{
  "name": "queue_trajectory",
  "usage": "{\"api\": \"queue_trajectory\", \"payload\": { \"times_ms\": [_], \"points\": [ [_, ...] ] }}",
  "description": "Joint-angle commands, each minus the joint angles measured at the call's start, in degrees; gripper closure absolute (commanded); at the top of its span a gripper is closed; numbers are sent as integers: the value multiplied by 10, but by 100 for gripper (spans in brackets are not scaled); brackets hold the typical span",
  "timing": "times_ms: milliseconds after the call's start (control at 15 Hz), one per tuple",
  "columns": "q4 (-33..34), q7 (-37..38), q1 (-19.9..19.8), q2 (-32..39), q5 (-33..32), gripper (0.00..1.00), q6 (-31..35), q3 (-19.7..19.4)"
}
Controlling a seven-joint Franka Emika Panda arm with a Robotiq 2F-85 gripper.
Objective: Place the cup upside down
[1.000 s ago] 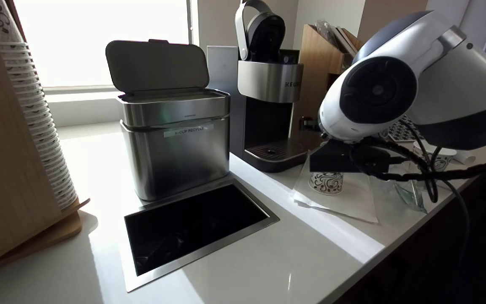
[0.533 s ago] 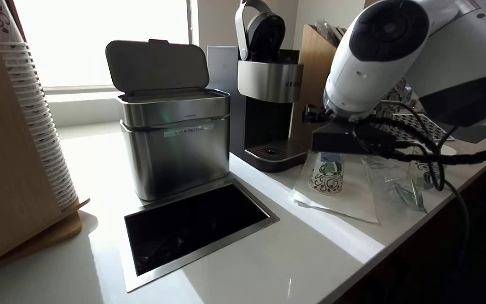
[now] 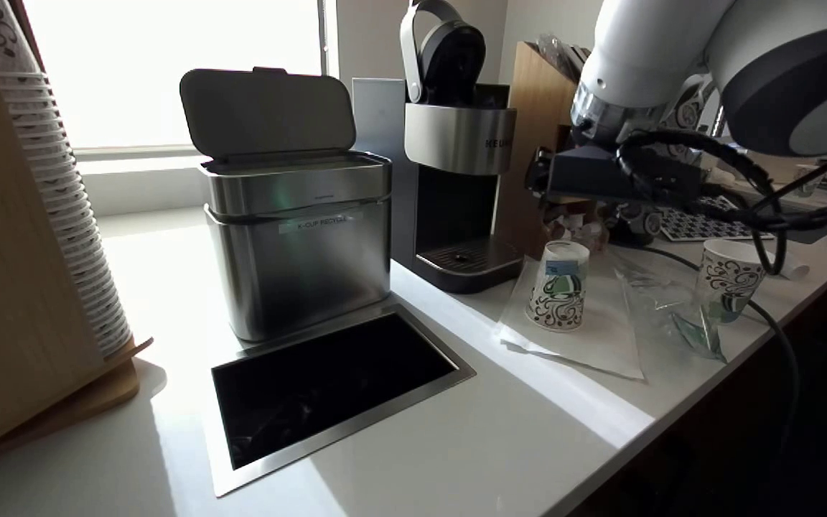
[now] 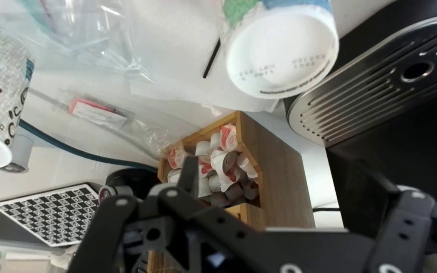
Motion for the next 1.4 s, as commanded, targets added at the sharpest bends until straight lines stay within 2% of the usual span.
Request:
{"api": "queue_trajectory", "payload": {
  "times_ms": [0,267,333,533,867,1333],
  "points": [
    [-27,-136,-5,-37,143,0,26,-12],
    [-26,-317,14,-61,321,0,-4,-39],
    [-25,-356,-6,-65,357,0,-13,-23],
    [-16,-441,-17,-77,427,0,-50,-23],
    [-7,-551,-30,-92,498,0,-102,-24],
    [-5,-642,-46,-102,528,0,-118,-23]
  ]
}}
